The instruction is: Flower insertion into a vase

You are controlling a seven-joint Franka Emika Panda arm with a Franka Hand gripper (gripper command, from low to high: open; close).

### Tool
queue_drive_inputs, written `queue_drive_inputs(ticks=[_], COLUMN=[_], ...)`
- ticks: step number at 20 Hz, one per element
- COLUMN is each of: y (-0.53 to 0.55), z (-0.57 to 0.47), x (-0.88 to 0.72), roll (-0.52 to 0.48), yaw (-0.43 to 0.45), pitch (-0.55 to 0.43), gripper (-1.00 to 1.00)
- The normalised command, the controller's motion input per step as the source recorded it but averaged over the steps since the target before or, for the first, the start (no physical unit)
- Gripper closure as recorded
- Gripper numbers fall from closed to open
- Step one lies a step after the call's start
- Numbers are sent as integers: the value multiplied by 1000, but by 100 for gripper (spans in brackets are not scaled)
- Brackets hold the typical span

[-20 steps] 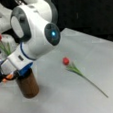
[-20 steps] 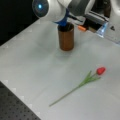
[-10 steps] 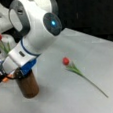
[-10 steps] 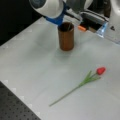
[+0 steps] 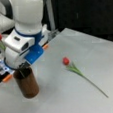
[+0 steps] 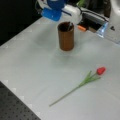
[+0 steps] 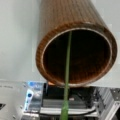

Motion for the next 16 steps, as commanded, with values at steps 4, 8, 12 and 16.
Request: queue_drive_inputs(ticks=[4,8,12,16], y=[402,552,678,584], z=[-80,-116,-69,-27], x=[-58,97,250,328], roll=[43,37,58,72], yaw=[-7,-50,-89,-98], pitch=[-498,-290,-135,-46], gripper=[-100,-100,-100,-100])
